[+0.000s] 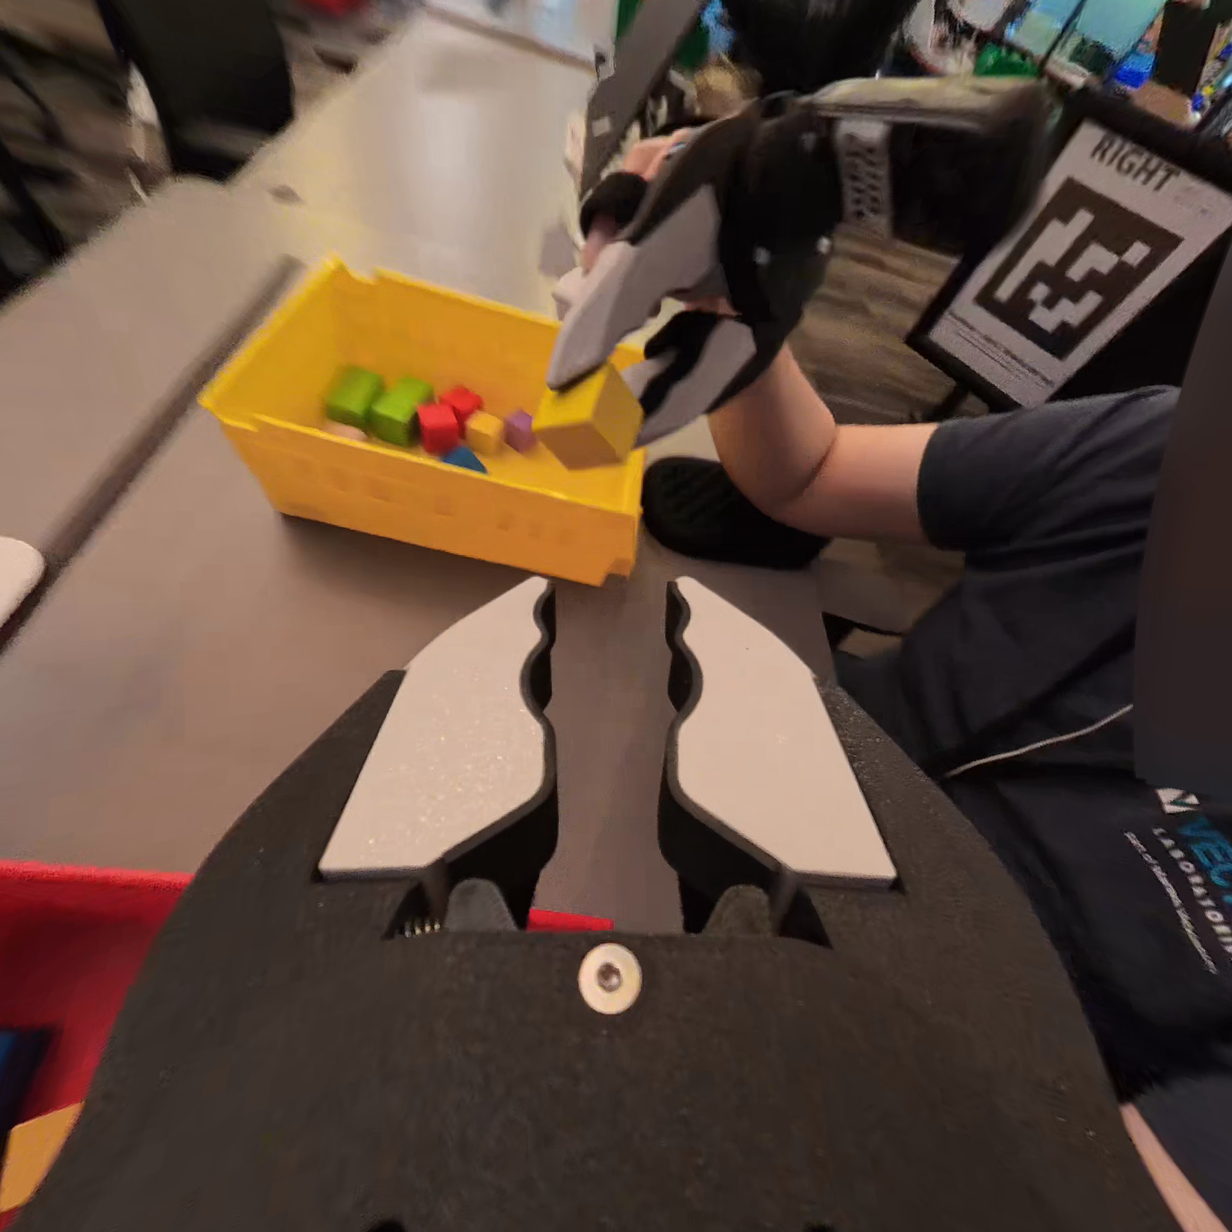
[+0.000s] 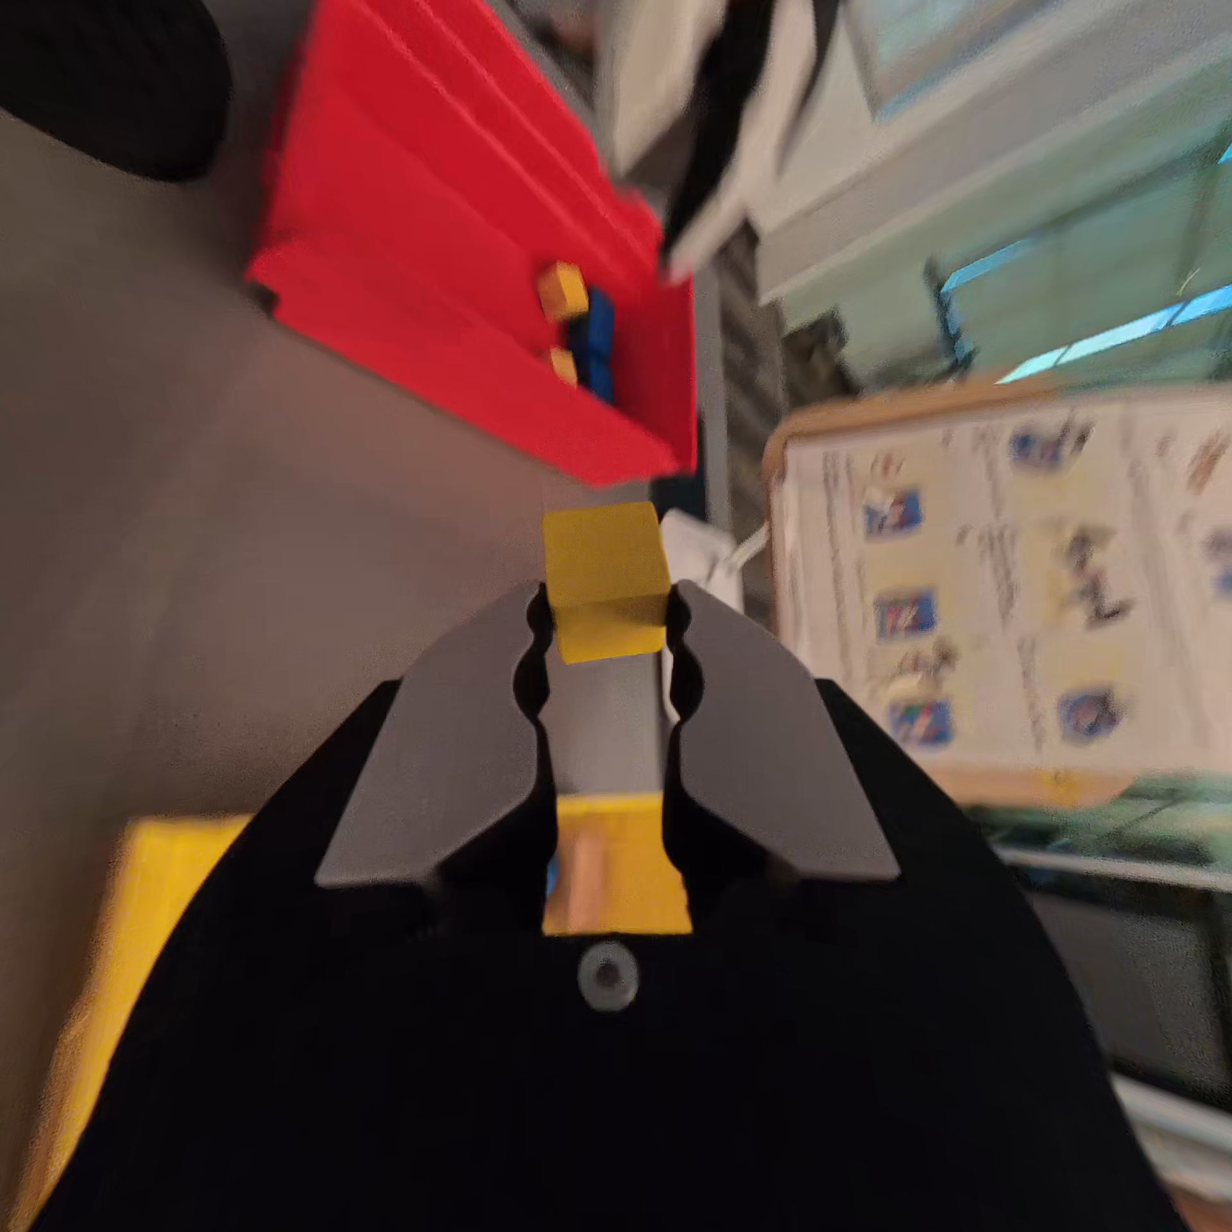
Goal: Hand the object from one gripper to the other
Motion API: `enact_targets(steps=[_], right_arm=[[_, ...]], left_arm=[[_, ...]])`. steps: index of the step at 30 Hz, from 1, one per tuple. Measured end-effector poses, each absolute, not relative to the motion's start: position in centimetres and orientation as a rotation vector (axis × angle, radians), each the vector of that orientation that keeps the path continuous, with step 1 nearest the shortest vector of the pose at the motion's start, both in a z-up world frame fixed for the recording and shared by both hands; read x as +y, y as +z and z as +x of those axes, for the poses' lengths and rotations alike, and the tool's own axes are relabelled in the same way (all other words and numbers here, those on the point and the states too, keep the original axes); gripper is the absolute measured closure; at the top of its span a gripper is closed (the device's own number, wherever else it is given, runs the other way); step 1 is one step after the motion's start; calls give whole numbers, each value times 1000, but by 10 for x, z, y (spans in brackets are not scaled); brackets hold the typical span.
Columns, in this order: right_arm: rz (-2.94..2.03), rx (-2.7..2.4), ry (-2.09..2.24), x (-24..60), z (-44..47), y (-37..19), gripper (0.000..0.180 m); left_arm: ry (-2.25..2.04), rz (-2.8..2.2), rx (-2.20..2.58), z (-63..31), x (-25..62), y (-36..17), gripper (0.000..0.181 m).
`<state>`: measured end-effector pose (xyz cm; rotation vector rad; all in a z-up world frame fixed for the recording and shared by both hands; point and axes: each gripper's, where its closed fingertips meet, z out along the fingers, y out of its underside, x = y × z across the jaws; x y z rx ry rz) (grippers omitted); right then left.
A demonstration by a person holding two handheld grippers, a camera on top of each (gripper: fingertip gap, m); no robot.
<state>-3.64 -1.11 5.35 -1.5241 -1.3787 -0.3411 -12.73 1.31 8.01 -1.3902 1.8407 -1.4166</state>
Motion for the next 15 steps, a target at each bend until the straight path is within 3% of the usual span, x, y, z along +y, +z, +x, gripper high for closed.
enact_targets(steps=[3,7,15], right_arm=[[-1909,-1254,-185,-26,37,28,146],[-2435,-1200,-161,-50,118,-51,146],[-2865,-1180,27,-66,148,-133,146]], left_arm=[[-1514,-1262,1760,-140,9,109,145],[-1738,-1054,1688,-159,-4,142,145],[-1782,-899,1562,-171,-2,156,146]])
